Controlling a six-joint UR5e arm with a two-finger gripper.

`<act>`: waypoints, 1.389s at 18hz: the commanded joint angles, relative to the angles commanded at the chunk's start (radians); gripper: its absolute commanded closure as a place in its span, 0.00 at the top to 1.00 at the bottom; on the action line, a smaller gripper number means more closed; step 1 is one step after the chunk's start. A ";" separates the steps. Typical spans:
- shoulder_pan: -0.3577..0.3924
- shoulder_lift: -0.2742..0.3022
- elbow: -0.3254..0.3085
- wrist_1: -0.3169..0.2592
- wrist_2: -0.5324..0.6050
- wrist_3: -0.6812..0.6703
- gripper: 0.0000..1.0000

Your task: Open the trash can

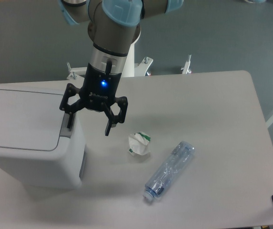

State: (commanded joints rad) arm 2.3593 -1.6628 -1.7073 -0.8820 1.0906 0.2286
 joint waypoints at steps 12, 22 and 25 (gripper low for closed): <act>0.012 -0.021 0.041 -0.002 0.002 0.006 1.00; 0.123 -0.104 0.118 0.002 0.122 0.179 1.00; 0.164 -0.136 0.113 -0.002 0.231 0.294 1.00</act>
State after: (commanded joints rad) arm 2.5233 -1.7992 -1.5938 -0.8836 1.3220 0.5228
